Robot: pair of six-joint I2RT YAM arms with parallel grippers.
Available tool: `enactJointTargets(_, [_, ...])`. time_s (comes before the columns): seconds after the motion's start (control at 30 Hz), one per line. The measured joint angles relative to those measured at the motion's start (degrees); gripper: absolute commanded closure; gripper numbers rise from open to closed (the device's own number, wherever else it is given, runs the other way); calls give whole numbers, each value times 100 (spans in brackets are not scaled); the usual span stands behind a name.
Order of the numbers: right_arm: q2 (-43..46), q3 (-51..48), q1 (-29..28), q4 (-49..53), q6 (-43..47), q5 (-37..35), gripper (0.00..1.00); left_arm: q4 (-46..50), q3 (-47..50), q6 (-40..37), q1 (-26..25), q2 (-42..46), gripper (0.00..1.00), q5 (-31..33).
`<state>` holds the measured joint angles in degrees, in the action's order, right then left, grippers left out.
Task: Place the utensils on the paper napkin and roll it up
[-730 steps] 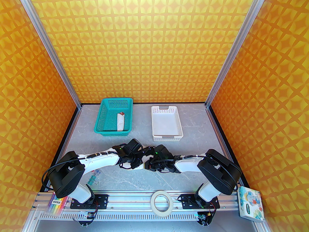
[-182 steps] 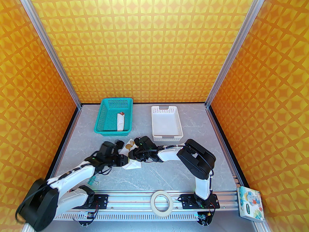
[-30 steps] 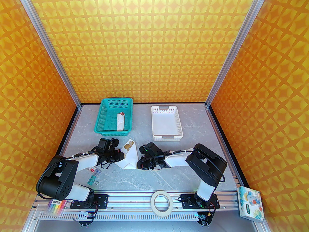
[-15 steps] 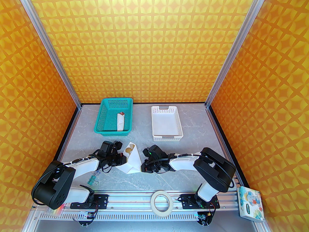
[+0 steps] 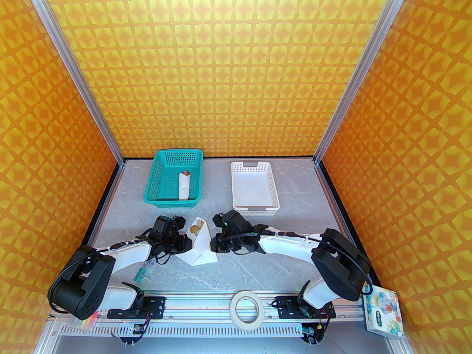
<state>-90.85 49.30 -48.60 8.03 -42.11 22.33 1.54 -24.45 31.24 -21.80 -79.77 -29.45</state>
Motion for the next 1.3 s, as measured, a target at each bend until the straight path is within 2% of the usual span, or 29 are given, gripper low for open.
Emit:
enactJointTargets(0.27, [-442,933,-317,846,428,-1580,53,-15,35,0,0,0,100,-2])
enactJointTargets(0.47, [-1049,1316,-767,1198,566,-2273,39,-59,46,17,0,-22,100,-28])
enactJointTargets(0.67, [-1513,1770,-949,1519,669,-2542,35,-262,46,22,0,-173,100,-205])
enactJointTargets(1.3, [-2135,2437,-968,2186,807,-2636,34,-719,155,177,92,-367,100,-538])
